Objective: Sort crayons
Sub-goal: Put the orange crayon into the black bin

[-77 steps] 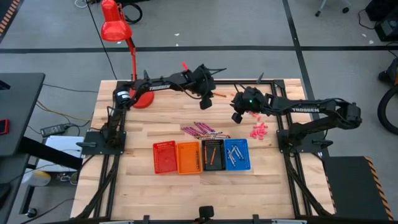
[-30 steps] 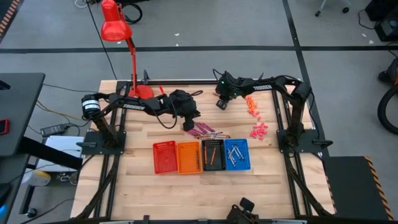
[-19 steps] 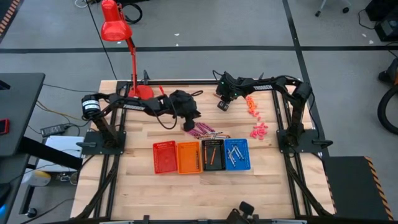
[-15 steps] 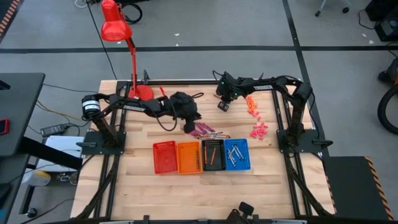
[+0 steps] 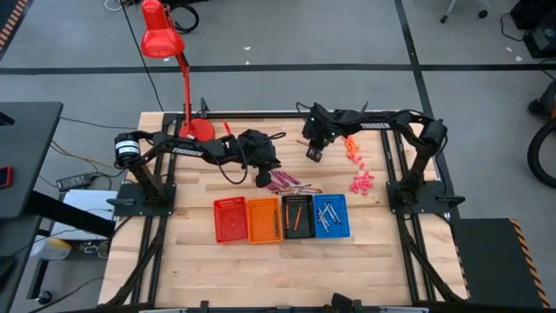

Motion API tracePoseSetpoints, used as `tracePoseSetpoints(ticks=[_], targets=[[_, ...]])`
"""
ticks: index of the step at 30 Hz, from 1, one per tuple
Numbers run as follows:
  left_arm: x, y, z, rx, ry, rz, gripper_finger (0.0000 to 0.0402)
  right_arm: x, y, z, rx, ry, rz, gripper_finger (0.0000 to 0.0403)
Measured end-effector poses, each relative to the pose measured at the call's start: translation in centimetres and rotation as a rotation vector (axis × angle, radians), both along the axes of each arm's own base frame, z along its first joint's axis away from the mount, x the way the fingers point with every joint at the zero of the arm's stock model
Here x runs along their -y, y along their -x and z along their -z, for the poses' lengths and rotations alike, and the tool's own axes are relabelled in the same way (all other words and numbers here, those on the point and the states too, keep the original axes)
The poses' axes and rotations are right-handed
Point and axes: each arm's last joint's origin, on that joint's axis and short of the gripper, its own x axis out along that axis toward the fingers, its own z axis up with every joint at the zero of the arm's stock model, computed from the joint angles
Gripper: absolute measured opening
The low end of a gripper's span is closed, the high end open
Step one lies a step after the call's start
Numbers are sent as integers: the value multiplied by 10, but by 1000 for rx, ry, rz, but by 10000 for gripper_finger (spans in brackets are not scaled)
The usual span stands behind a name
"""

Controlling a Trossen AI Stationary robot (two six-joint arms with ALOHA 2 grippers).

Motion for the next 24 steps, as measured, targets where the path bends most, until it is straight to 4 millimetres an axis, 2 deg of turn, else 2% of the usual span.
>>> tracePoseSetpoints(ticks=[4, 10, 14, 19, 24], targets=[[0, -1, -1, -1, -47, -35, 72, -20, -6, -11, 17, -12, -56, 26], [-1, -1, -1, -12, -80, -78, 104, -54, -13, -24, 16, -23, -139, 27], [-8, 3, 1, -30, -77, -103, 114, -76, -15, -33, 23, -53, -210, 27], [-18, 7, 2, -41, -62, -148, 114, -107, -20, -43, 104, -142, -434, 28], [-21, 9, 3, -50, -26, -179, 114, -138, -27, -42, 154, -207, -662, 28]])
